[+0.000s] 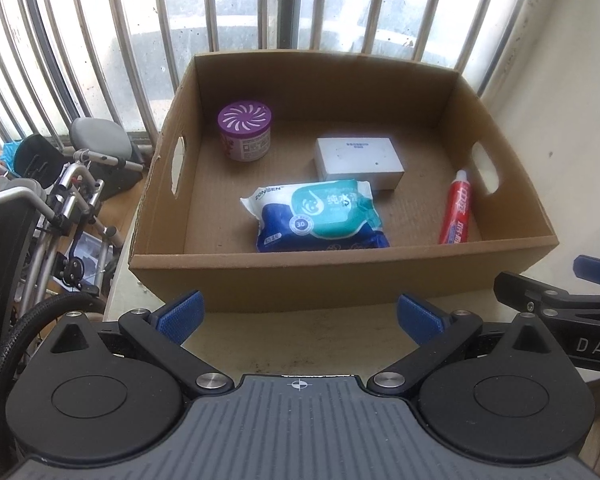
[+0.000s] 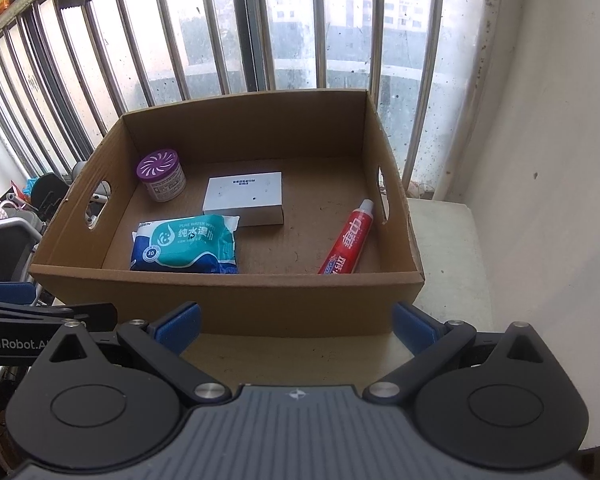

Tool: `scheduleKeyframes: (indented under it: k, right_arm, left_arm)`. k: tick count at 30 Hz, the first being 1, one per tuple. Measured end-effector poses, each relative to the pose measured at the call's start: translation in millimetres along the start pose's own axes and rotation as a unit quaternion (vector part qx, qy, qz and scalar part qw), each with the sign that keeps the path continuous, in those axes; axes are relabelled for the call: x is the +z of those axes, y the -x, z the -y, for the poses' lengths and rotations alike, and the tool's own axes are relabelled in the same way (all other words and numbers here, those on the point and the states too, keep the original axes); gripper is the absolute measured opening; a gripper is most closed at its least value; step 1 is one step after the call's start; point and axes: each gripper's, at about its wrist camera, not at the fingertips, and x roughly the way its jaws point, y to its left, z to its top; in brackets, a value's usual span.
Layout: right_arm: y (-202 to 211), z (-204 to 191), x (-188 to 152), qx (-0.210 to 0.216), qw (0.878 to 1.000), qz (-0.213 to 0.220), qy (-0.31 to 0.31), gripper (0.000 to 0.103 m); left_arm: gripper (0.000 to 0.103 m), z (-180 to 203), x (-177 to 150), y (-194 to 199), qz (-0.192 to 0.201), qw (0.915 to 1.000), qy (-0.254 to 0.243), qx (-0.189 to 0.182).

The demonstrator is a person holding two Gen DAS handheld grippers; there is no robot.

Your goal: Organize objects

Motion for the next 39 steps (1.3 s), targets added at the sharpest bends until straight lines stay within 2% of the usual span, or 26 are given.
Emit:
scheduleKeyframes:
  k: [39]
  right_arm:
    - [-20,-7,3,0.004,0.999,-0.018,0.028,0.103]
  left_arm:
    - [0.103,-6,0,-19,-0.021,0.9997,0.003,0.011]
